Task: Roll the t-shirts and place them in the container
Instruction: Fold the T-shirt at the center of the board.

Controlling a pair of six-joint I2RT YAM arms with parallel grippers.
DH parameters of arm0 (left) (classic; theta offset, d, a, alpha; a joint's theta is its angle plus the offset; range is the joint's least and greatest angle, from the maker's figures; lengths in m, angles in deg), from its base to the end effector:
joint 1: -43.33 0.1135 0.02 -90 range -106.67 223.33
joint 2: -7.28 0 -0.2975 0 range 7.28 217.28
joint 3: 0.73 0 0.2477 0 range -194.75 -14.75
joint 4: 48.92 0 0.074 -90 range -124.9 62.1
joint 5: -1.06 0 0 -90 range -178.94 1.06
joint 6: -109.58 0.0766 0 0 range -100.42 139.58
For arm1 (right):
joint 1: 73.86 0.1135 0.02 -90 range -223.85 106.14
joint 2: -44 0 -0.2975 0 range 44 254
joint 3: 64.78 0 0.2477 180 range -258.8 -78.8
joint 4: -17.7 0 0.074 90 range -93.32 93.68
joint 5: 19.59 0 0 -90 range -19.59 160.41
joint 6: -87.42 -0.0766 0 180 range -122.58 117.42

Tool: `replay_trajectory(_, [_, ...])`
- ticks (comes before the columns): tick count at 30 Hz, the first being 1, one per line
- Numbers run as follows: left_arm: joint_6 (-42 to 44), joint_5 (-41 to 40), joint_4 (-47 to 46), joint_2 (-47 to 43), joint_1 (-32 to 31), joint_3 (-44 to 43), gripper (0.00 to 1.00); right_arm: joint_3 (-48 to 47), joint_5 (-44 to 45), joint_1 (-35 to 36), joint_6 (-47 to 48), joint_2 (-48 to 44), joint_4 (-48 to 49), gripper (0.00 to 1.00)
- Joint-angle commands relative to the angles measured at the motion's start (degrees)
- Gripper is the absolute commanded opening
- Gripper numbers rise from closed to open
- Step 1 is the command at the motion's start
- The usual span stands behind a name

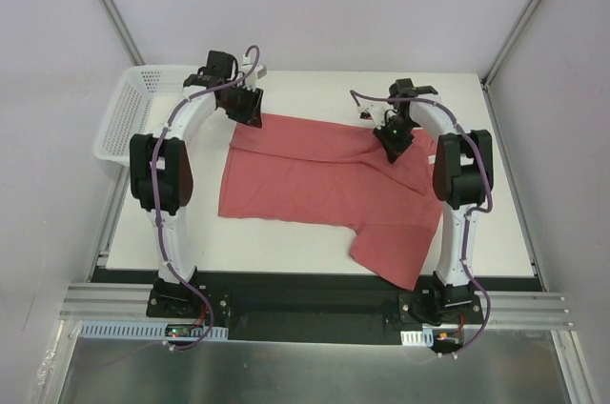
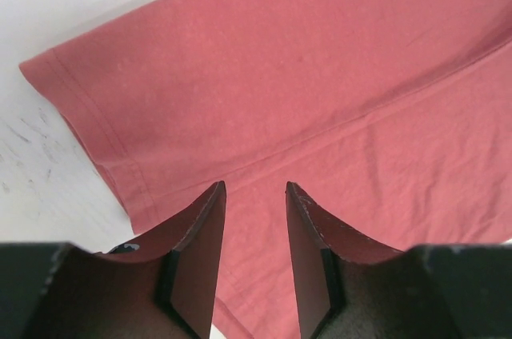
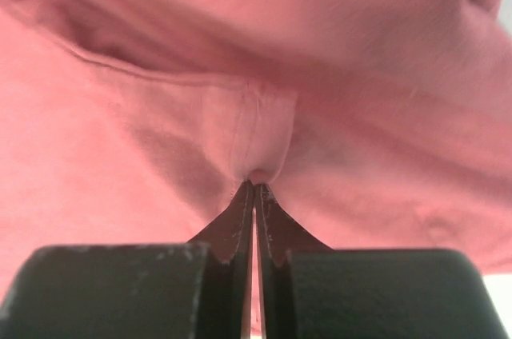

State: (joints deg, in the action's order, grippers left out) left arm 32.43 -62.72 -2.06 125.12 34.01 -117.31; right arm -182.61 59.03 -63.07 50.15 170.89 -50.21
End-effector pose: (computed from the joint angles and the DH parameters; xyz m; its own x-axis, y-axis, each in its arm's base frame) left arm 0.4897 -0.1147 0.2649 -0.6193 0.3038 -0.7240 0.5888 0.7897 -0.1722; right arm 0.4655 0.1041 0.1672 -0.3987 -0.8702 -0.2895 -0.8992 0.4330 -0.0630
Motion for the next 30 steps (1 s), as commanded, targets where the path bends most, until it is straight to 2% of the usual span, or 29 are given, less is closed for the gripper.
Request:
replay_trajectory(1, [-0.01,2.78,1.26,-6.91,0.36,2.1,0.36,2.37,4.43,2.83,-0.17,-8.84,-0.17,0.01])
replay_trajectory(8, [0.43,4.72,1.35,-10.88,0.45,5.79,0.37,6.25,8.12,5.82,0.27,-12.98,-1.3,0.01])
replay_trajectory(16, [1.57,4.98,1.53,-13.16,0.53,8.78,0.37,12.48,7.34,8.46,-0.87,-18.07,-2.19,0.01])
replay_trajectory(23, [0.96,5.86,1.53,-13.95,0.53,10.28,0.38,17.32,4.44,15.83,-2.97,-23.79,-3.68,0.01])
replay_trajectory(27, [1.4,5.51,1.61,-14.66,0.53,11.33,0.4,16.28,2.6,21.81,-6.14,-24.41,-8.84,0.37])
replay_trajectory(30, [1.75,5.25,2.14,-14.57,0.45,11.07,0.41,15.48,1.45,22.0,-9.3,-26.25,-8.43,0.42])
